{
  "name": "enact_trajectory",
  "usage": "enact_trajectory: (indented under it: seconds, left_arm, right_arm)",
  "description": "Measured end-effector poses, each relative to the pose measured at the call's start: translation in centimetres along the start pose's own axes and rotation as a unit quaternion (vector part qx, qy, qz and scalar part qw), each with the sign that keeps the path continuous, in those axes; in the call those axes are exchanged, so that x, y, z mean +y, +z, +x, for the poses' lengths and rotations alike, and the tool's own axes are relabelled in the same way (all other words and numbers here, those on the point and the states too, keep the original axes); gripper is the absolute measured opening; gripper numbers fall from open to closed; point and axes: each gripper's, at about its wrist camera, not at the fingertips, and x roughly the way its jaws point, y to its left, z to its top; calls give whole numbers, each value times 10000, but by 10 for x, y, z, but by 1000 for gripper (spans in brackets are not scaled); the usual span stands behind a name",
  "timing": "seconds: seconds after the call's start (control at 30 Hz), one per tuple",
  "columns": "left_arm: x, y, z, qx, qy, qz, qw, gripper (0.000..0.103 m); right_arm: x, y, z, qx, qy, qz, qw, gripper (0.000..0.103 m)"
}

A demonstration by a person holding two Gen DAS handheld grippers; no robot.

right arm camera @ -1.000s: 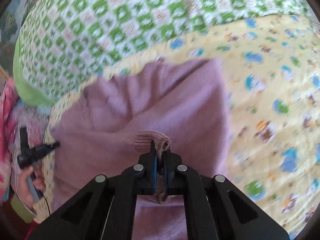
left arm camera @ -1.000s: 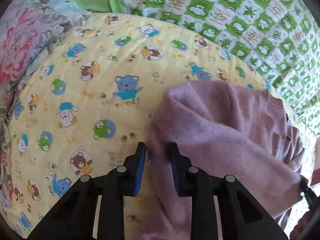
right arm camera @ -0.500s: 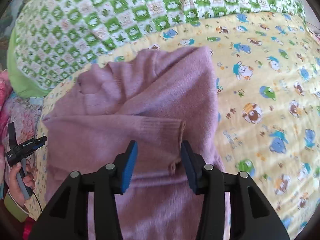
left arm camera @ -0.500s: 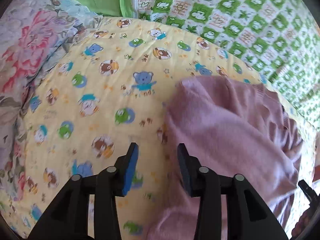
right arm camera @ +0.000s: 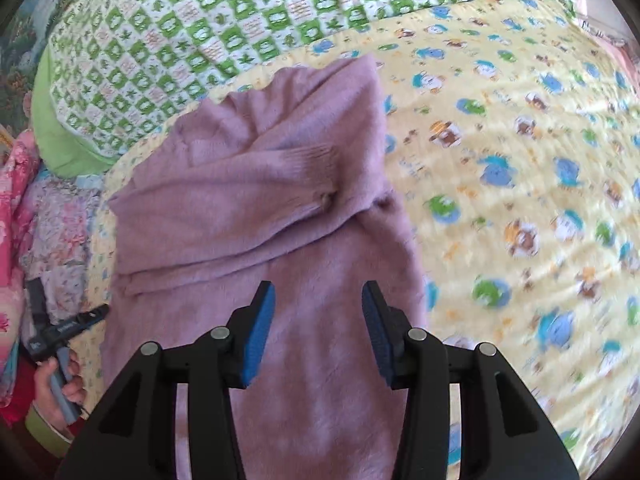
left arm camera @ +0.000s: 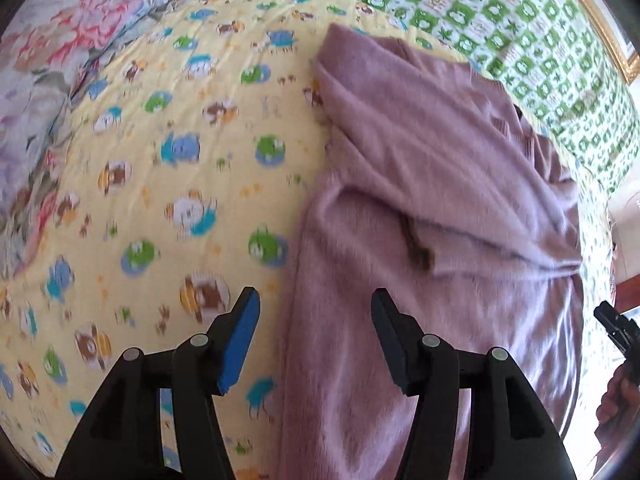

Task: Fold small clothes

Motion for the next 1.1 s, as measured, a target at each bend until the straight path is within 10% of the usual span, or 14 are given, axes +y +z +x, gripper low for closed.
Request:
enact_trajectory:
  seconds: [0.37, 1.1]
  left_arm:
    - [7, -5, -5, 85, 83, 71, 9999, 60]
    - [27, -205, -57, 1031, -1149, 330, 9875, 80]
  right_arm:
    - [75, -2, 26, 339, 499, -846, 9946, 47]
    - [-46, -160, -67, 912, 167, 270, 9953, 49]
